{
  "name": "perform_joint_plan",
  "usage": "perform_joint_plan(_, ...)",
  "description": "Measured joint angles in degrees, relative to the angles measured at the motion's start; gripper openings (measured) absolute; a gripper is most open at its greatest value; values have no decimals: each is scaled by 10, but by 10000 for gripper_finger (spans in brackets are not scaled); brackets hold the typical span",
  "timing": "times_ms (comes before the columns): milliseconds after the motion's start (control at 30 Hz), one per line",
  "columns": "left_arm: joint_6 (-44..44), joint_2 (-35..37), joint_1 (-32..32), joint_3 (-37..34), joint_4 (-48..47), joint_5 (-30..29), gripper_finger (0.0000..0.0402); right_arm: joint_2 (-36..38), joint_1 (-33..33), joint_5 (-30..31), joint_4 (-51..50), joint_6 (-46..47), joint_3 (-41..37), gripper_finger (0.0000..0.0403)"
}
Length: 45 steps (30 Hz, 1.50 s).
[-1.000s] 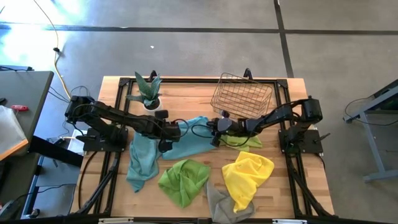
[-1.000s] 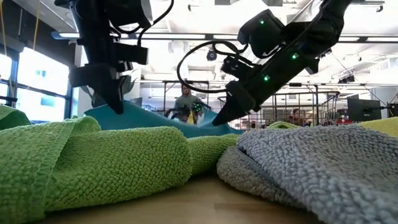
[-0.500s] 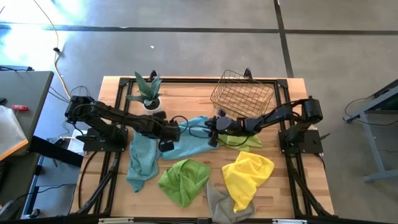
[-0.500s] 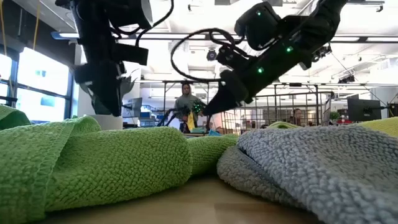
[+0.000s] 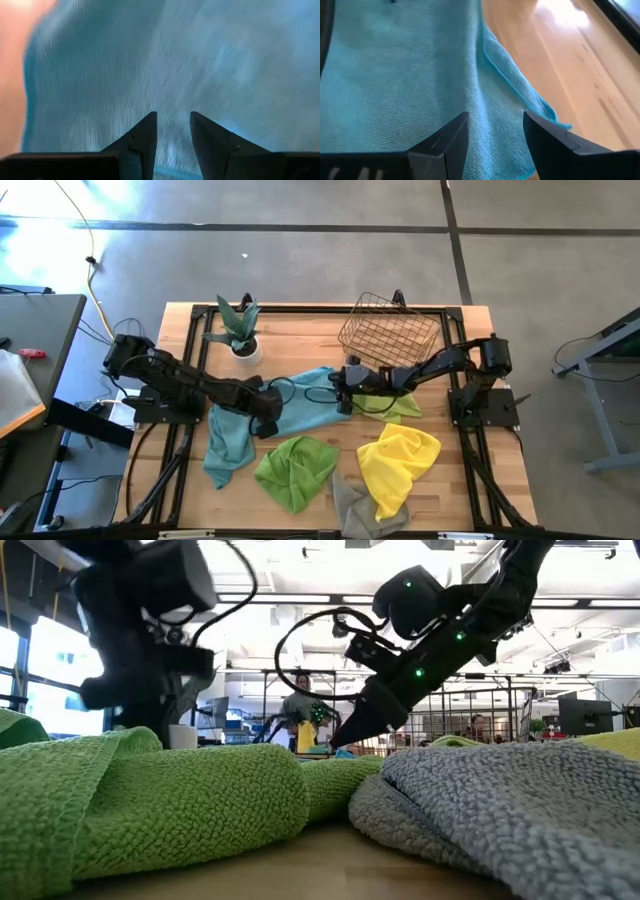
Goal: Fold microfiber towels
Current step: Fold the top blue towel
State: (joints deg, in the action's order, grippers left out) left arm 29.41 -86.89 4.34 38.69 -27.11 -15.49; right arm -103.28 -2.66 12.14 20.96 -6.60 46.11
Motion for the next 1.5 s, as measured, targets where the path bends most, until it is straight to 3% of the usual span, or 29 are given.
perform_joint_plan(200, 56, 4, 3, -35, 25, -2, 102, 0, -11, 0, 8, -36, 0, 180)
perform_joint_plan(467, 44, 1, 31, -37, 78, -1, 101, -3, -26, -36, 7, -1, 0, 180)
perform_joint_plan(667, 50, 1, 53, -38, 77, 2, 101, -32, -26, -56, 12, 2, 0, 180)
perform_joint_plan(867, 59, 0, 65, -38, 77, -3, 101, -56, -44, -34, 44, 2, 0, 180)
perform_joint_plan(1233, 58, 0, 74, -38, 74, -1, 101, -58, -69, -67, 109, 49, 0, 180)
perform_joint_plan(1500, 54, 0, 74, -38, 74, -3, 101, -58, -66, -74, 101, 53, 0, 180)
